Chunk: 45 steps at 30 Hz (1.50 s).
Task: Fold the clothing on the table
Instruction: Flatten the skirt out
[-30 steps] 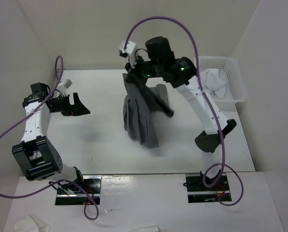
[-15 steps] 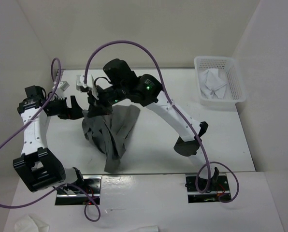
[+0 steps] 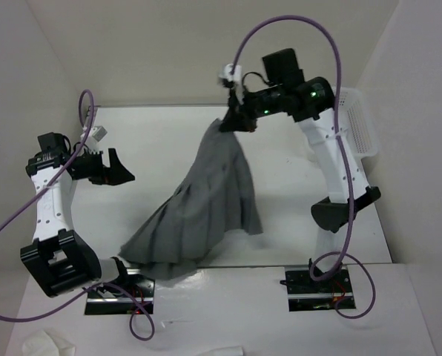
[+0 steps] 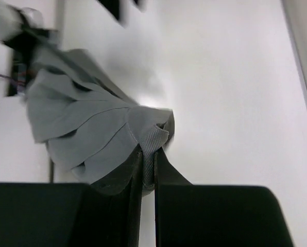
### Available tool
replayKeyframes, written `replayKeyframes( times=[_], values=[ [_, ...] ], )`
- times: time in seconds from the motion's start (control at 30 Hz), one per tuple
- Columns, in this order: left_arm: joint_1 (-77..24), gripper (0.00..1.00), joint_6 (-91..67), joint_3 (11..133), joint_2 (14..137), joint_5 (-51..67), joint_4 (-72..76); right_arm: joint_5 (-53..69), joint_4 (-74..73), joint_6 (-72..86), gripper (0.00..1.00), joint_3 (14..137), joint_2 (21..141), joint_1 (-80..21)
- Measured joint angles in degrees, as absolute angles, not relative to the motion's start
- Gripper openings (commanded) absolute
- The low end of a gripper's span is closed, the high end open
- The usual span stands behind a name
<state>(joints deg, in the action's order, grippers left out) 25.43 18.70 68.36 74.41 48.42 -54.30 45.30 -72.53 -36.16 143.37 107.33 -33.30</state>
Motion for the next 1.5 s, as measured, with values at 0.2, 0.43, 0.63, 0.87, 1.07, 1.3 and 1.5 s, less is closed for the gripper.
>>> replayKeyframes(
  times=[0.2,0.43,0.63,0.87,1.07,1.3,1.5],
  values=[
    [25.43,0.99,21.5,68.36,77.21,50.78,-56.07,35.11,-65.98,-34.79,0.0,117.45,104.55,-20.43],
    [25.26,0.99,25.41,68.38,81.97,53.01,-58.76,18.41,-57.41,-31.05,0.0,88.25,104.49,-27.14],
    [24.99,0.99,27.11,68.77,84.6,54.61,-59.44,2.98,-50.5,-27.88,0.0,83.0,104.18,-26.96],
    [23.59,0.99,28.36,68.9,85.43,54.92,-59.51,-9.5,-43.86,-23.11,0.17,82.5,104.42,-24.43],
    [19.86,0.99,27.77,68.9,85.3,53.17,-57.76,-21.1,-39.33,-17.21,0.9,83.77,105.65,-21.23],
    [16.95,0.99,24.86,68.9,82.63,50.04,-53.8,-32.8,-36.34,-11.62,0.97,88.6,106.45,-17.85],
    [16.69,0.99,23.31,68.9,82.13,48.23,-52.01,-29.19,-37.08,-10.46,0.97,93.08,106.21,-17.26]
  ],
)
